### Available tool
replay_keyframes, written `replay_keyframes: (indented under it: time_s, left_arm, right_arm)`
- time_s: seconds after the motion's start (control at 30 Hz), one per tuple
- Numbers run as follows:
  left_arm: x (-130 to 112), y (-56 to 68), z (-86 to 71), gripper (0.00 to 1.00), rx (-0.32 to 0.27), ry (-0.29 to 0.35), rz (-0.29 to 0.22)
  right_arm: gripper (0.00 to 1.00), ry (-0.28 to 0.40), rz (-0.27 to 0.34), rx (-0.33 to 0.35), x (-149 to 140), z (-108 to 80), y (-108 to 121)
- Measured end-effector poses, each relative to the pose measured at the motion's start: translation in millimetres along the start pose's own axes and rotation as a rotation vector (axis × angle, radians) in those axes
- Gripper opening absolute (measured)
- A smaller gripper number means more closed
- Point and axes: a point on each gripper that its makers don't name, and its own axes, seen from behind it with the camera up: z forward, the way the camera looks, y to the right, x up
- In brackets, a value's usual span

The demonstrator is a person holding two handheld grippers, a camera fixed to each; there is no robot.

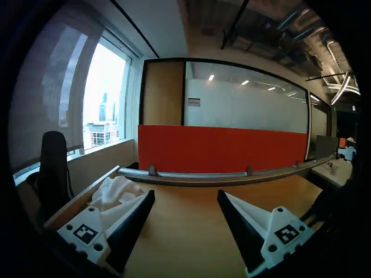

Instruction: Fold towel

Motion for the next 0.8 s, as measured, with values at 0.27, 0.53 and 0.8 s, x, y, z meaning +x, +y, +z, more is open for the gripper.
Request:
replay_keyframes:
  time_s: [0.27, 0.53, 0.8]
  left_arm:
    - [5, -3.7, 3.4, 1.0, 0.0, 0.007, -0.008]
    - [4, -8.6, 4.1, 1.0, 0.007, 0.006, -0.019]
    - [-4, -10.1, 5.8, 1.0, 0.005, -0.006, -0.013]
  right_arm:
    - [1.0, 0.026, 0.027, 0.008, 6, 4.1, -33]
    - [1.0, 0.032, 0.035, 0.043, 9, 7.5, -65]
    - [1.0, 0.021, 0.036, 0.046, 10, 8.3, -74]
